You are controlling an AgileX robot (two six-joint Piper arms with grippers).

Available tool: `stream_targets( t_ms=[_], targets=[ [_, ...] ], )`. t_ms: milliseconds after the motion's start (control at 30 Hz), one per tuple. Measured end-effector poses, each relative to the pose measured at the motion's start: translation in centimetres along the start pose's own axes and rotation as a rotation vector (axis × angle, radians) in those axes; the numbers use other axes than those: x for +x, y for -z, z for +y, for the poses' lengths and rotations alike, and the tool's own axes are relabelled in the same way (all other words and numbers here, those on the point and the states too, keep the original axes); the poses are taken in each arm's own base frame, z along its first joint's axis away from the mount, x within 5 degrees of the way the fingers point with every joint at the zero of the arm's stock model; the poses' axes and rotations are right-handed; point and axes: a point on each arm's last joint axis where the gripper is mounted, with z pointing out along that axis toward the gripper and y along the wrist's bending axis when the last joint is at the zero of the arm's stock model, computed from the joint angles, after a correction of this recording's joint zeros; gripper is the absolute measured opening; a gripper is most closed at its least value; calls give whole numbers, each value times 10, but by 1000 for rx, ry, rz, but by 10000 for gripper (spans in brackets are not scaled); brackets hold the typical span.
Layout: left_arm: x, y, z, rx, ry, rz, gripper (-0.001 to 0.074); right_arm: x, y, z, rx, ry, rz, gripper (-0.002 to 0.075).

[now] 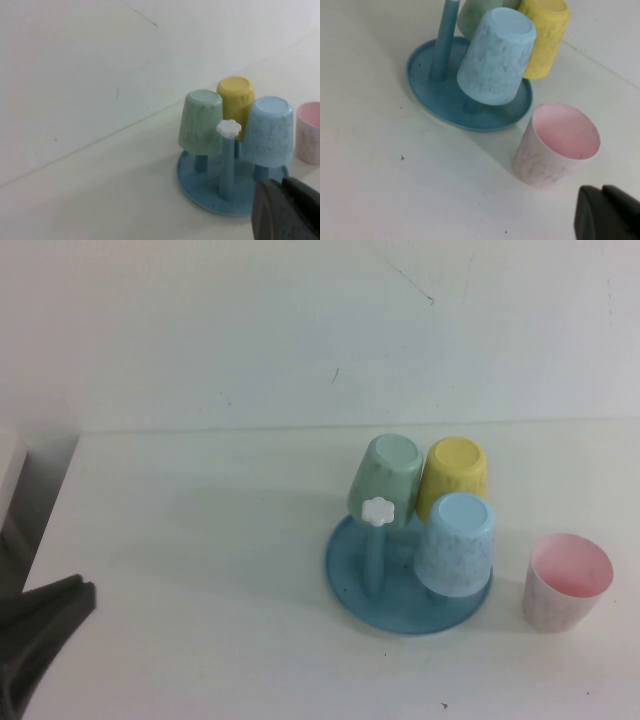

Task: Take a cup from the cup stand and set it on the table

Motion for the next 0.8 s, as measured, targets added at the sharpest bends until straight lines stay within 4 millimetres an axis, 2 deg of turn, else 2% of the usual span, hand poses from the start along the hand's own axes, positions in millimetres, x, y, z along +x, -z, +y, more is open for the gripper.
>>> stream_targets(
  t_ms=[167,333,433,600,800],
  targets=[
    [20,14,11,-129,111,-92,-2,0,0,0,-1,-1,-1,-2],
    [62,24,20,-330,227,-142,-2,0,0,0,-1,-1,-1,-2],
    [90,27,22,-423,240,-155,-2,0,0,0,-1,-3,-1,-2],
    [121,23,25,-507,249,-74,-2,0,0,0,-5,-5,1,-2],
    [144,16,26,-515,269,4,-2,0,0,1,-8,-6,1,-2]
  ],
)
